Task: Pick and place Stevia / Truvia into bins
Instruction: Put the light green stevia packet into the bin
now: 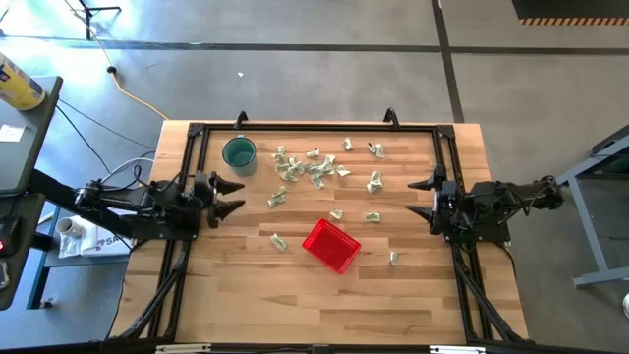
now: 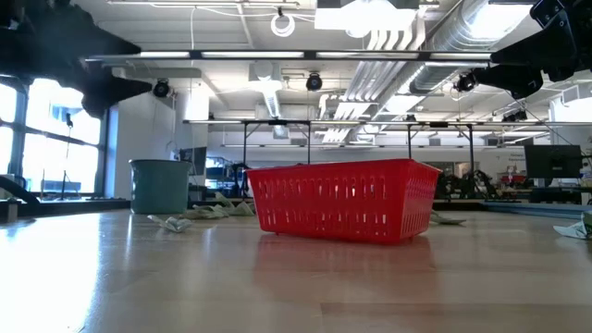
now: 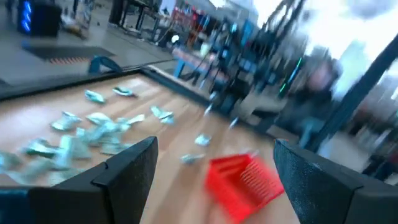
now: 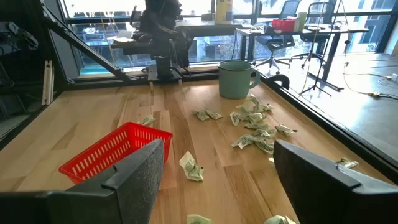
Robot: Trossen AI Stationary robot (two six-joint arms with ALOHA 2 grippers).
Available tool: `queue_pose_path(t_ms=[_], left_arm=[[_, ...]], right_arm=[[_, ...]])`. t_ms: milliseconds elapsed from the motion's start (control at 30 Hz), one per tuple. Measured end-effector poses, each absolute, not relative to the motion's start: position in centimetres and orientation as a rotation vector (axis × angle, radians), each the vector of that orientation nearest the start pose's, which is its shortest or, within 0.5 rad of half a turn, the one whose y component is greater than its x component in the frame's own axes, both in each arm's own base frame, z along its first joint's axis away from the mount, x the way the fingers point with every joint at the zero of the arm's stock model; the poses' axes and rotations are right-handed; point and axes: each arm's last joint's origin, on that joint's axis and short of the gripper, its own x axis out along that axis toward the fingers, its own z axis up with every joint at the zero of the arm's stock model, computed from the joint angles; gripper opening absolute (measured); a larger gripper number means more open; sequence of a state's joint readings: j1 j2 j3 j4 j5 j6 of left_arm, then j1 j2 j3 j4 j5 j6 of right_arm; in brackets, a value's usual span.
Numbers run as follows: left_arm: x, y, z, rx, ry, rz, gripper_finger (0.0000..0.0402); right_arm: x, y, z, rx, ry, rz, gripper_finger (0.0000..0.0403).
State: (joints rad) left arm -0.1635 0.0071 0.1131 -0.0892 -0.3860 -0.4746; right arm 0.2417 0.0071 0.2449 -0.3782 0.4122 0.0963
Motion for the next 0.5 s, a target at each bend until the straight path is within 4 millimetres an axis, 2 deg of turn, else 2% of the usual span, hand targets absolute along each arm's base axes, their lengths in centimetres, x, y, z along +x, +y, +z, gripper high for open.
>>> queue_pose_path(t_ms=[167, 300, 400, 500], left_arm=[[8.8, -0.2, 19.7, -0.702, -0.156, 0.260, 0.0353], [8.7, -0.1, 20.0, -0.955, -0.231, 0.232, 0.0353], [8.7, -0.1, 20.1, -0.998, -0.250, 0.248, 0.0353], [8.7, 0.0, 20.0, -0.992, -0.266, 0.286, 0.0353]], right_arm=[[7.4, 0.6, 20.8, 0.051, 0.125, -0.176, 0.0293], [7.4, 0.6, 20.8, 0.051, 0.125, -0.176, 0.0293], [7.4, 0.6, 21.0, 0.063, 0.110, -0.183, 0.0293], [7.5, 0.5, 22.0, 0.108, -0.001, -0.213, 0.0293]])
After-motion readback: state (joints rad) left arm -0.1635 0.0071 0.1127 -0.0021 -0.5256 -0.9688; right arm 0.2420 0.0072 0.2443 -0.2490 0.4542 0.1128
